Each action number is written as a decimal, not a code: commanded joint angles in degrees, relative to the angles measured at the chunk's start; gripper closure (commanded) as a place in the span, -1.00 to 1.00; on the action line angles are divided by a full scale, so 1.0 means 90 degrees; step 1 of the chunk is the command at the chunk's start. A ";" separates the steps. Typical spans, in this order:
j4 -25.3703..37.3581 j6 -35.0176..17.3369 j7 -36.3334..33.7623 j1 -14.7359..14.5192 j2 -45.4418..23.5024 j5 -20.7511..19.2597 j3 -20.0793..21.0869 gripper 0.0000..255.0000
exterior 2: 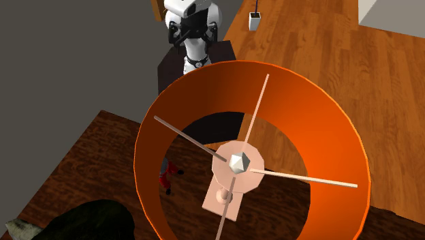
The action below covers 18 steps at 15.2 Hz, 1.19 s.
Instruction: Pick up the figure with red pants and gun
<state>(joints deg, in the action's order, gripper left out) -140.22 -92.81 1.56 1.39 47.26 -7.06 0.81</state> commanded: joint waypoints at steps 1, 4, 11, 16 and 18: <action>0.0000 0.0000 0.0000 0.0000 0.0000 0.0000 0.0000 -1.00; 0.0515 -0.0299 0.0100 0.0072 -0.0734 -0.0067 -0.0149 -1.00; 0.1951 -0.0709 0.0360 0.0176 -0.2395 -0.0091 -0.0462 -1.00; 0.3192 -0.0767 0.0581 0.0228 -0.3568 0.0007 -0.0665 -1.00; 0.3750 -0.0735 0.0678 0.0254 -0.4045 0.0074 -0.0739 -1.00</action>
<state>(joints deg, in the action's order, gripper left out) -109.24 -99.79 7.18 3.55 13.02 -6.69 -5.48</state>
